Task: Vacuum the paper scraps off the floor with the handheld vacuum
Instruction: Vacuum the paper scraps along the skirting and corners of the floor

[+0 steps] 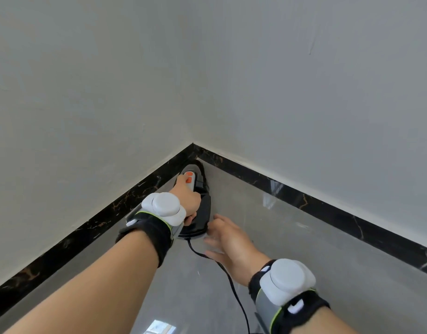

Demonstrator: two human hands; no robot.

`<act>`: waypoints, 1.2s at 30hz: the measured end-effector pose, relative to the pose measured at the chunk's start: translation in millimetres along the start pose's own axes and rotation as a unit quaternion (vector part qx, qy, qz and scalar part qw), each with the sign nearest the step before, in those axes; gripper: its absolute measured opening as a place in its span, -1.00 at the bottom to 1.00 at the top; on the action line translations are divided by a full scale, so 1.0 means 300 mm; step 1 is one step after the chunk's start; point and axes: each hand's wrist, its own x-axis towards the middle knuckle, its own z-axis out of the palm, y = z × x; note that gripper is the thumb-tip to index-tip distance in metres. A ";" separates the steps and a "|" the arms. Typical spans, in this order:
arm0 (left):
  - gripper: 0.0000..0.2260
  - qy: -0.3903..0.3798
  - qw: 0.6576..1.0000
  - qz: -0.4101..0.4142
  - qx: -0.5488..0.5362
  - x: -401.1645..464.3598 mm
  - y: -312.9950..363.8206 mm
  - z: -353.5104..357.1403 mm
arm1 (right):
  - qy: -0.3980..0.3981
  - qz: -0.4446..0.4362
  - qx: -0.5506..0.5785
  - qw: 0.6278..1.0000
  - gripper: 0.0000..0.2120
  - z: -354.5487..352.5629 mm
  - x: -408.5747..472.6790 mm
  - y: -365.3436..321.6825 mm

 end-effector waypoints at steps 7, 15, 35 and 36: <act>-0.46 0.005 1.000 -0.008 0.021 -0.135 -0.111 -0.081 | -0.008 -0.013 -0.040 0.999 -0.63 0.049 0.009 0.030; -0.52 0.034 0.997 -0.029 0.063 -0.466 -0.302 -0.197 | -0.037 0.025 -0.093 0.995 -0.38 0.201 -0.068 0.165; -0.57 0.101 0.984 -0.140 -0.047 -1.077 -0.683 -0.418 | -0.287 0.219 -0.164 0.918 -0.13 0.495 -0.192 0.556; -0.55 0.108 0.983 -0.139 -0.053 -1.072 -0.682 -0.426 | -0.269 0.216 -0.139 0.928 -0.22 0.506 -0.191 0.563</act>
